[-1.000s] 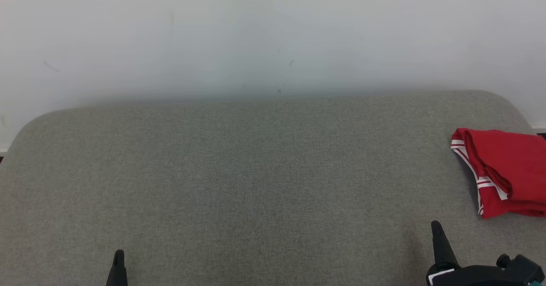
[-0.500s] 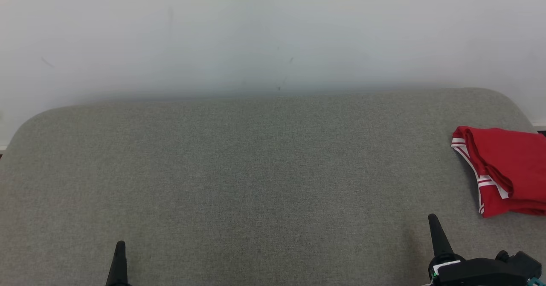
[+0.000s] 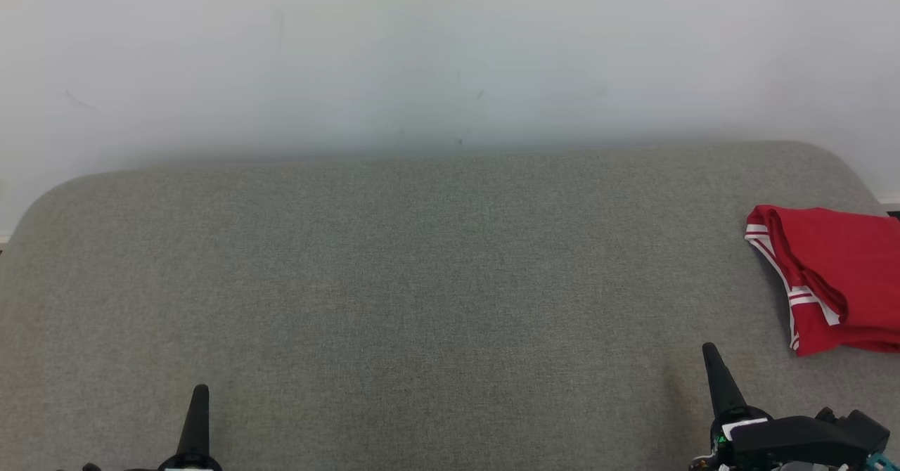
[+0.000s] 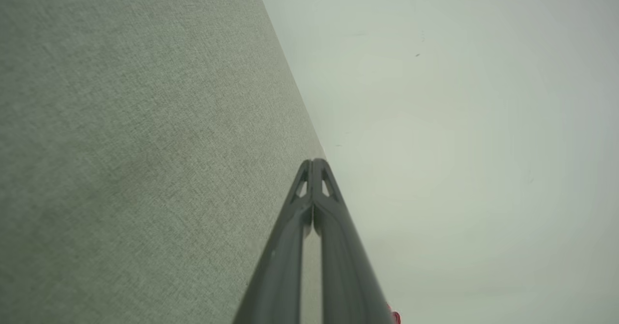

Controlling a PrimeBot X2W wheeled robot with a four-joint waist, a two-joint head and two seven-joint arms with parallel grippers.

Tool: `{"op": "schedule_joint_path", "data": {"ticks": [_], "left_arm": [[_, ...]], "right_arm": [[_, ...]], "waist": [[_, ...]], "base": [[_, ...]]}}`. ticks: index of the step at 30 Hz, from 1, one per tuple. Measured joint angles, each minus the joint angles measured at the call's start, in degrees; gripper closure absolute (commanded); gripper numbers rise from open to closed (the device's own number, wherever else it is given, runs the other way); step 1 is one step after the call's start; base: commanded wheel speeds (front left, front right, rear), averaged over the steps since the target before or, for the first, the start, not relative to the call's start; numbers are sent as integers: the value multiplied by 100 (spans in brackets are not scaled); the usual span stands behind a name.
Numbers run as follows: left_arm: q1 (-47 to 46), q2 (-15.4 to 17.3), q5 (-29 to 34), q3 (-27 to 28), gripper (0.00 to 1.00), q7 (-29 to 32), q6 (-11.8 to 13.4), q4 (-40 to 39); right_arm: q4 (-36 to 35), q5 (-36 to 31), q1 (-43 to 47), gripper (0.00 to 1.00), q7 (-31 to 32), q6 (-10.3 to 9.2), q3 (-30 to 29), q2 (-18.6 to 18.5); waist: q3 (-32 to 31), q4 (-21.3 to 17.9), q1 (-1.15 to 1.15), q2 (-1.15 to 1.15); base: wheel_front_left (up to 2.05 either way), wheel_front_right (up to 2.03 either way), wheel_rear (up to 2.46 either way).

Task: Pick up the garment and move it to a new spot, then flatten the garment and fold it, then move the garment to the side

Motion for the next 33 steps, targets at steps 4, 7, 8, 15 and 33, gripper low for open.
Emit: {"op": "schedule_joint_path", "data": {"ticks": [4,7,8,15,33], "left_arm": [[-43,0,-122,3,100,46,0,3],[-68,1,-290,9,100,89,-1,10],[-80,1,-336,10,100,99,-1,11],[-158,2,-669,21,100,188,-1,23],[-310,5,-1410,45,100,379,-2,48]], "right_arm": [[-1,174,-25,100,36,0,1,-1],[-1,314,-47,100,68,0,1,-1],[-1,356,-54,100,82,0,1,-1],[-3,697,-104,100,164,0,2,-2],[-8,1477,-222,100,341,0,5,-3]], "waist": [[9,-1,0,0],[19,-1,0,0],[22,-2,0,0],[44,-3,0,0],[99,-8,-1,0]], "base": [[0,0,0],[0,0,0],[0,0,0],[0,0,0],[0,0,0]]}}
